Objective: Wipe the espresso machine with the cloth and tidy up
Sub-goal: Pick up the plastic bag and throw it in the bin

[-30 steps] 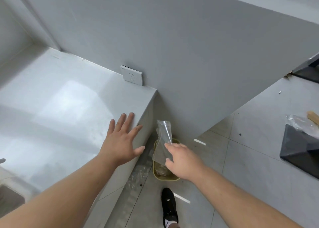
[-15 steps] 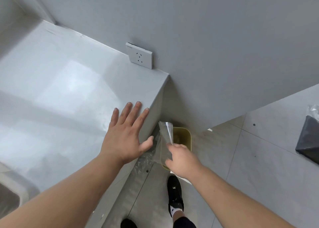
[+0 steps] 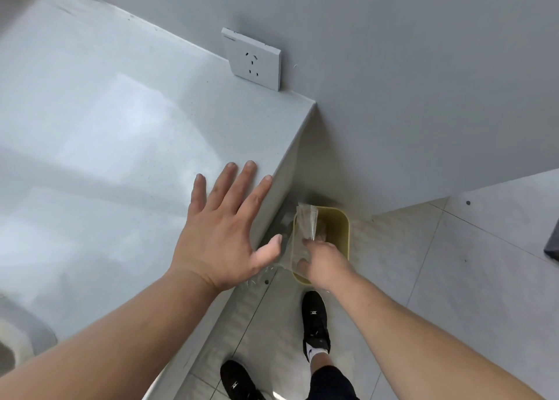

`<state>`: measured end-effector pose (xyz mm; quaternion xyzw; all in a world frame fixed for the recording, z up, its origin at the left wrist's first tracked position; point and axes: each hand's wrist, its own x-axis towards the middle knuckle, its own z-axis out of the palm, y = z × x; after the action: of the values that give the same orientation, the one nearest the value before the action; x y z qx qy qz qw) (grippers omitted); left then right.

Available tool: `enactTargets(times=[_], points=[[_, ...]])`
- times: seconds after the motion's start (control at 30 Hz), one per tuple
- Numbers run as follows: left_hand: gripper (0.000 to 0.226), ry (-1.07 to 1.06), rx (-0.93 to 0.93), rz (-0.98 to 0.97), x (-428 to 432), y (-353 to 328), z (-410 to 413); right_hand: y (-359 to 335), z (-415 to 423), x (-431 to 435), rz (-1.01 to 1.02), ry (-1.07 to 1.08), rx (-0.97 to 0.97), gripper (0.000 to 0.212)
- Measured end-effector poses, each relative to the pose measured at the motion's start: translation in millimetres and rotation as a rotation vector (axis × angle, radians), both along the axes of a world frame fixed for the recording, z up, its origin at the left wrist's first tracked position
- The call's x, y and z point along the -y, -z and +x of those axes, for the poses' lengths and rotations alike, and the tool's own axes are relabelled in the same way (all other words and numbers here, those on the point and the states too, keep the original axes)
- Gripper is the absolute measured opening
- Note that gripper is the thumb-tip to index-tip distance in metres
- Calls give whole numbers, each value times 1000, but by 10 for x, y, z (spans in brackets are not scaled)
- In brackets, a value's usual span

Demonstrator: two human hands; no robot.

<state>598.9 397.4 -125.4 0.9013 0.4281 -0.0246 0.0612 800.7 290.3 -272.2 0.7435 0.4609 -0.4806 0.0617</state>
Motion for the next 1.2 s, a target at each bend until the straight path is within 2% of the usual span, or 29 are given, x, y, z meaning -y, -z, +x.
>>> enactTargets(times=[0.13, 0.3, 0.6, 0.77, 1.2], points=[[92, 5, 9, 5, 2, -11, -5, 187, -30, 9, -29, 6, -9, 60], [92, 5, 23, 8, -1, -11, 1, 380, -18, 60, -57, 4, 2, 69], [94, 7, 15, 9, -3, 3, 3, 669, 47, 37, -92, -26, 14, 71], [92, 9, 42, 29, 3, 25, -12, 824, 29, 29, -134, -11, 21, 64], [89, 4, 56, 27, 5, 32, -1, 1103, 108, -9, -178, -58, 56, 62]])
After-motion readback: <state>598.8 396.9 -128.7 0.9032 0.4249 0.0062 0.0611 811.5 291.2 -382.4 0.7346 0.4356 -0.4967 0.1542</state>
